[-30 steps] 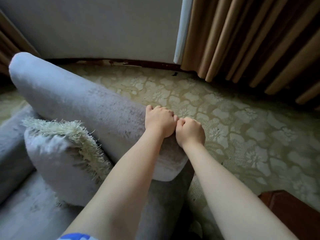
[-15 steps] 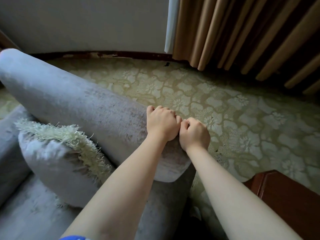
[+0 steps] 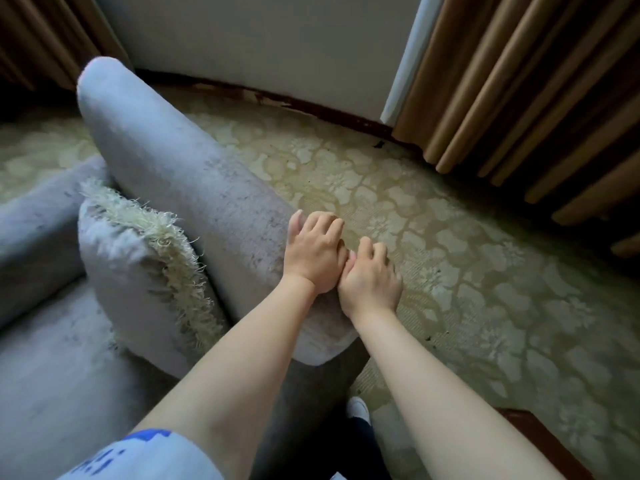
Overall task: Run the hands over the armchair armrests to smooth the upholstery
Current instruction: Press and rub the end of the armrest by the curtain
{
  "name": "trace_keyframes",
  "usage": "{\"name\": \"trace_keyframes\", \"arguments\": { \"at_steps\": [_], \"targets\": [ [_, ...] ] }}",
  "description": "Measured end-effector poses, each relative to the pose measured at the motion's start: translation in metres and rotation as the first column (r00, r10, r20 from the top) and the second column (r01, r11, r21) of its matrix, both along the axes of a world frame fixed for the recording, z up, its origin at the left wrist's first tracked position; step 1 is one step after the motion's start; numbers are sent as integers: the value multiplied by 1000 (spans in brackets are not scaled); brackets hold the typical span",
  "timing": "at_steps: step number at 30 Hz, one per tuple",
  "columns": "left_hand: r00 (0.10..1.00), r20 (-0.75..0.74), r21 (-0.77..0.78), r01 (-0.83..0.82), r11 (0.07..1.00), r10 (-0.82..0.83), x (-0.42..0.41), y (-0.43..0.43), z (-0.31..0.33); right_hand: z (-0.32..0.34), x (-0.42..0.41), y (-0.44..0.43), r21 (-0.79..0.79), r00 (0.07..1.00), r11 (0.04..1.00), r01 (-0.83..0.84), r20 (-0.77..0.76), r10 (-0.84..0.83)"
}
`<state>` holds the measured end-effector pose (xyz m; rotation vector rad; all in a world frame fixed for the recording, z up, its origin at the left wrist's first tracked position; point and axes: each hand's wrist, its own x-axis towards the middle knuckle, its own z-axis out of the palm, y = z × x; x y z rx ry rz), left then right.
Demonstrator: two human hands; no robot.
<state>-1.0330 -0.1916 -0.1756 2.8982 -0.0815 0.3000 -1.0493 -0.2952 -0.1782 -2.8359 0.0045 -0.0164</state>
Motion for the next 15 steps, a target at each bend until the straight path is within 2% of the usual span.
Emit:
{"name": "trace_keyframes", "arguments": {
  "at_steps": [2, 4, 7, 9, 12, 15],
  "targets": [
    [984, -32, 79, -170, 982, 173, -10, 0, 0, 6, 4, 0, -58, 986, 985, -163, 16, 164],
    [945, -57, 110, -313, 943, 321, -27, 4, 0, 11, 10, -1, -144, 935, 925, -351, 8, 355],
    [907, -105, 186, -384, 904, 407, -66, 16, -5, 21, 19, 1, -291, 811, 773, -563, -19, 584],
    [870, -125, 270, -433, 860, 478, -98, 29, -12, 27, 17, 9, -334, 710, 669, -664, 1, 704],
    [737, -149, 338, -588, 735, 659, -148, 45, -20, 30, -1, 38, -341, 523, 492, -801, 0, 852],
    [521, -155, 312, -780, 542, 839, -196, 54, -20, 24, -36, 73, -295, 359, 334, -895, -32, 933]
  ]
}}
